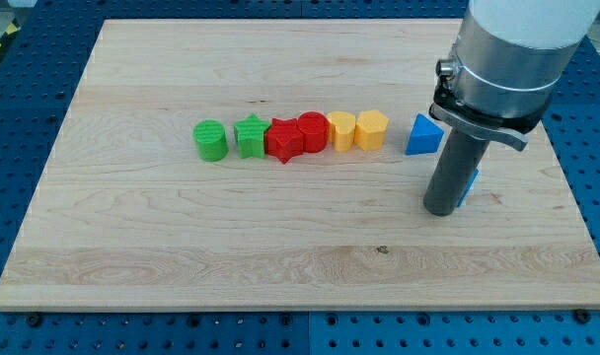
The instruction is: Push the blue cube to the blue triangle
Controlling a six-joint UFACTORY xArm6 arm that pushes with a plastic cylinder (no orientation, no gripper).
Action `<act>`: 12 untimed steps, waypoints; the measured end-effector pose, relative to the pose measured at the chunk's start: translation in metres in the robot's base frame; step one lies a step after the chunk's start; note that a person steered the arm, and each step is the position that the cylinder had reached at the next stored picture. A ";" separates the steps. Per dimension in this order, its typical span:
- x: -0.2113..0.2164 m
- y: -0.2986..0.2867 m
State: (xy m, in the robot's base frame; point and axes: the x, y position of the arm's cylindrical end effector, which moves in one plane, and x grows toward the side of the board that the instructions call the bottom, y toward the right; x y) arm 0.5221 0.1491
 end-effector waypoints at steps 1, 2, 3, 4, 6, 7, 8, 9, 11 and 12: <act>0.000 0.021; 0.000 0.024; 0.000 0.033; 0.000 0.055; -0.020 0.067; -0.018 0.067; 0.011 0.067; 0.017 0.049; -0.019 0.027; -0.034 0.027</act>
State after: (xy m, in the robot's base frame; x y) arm 0.4882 0.1763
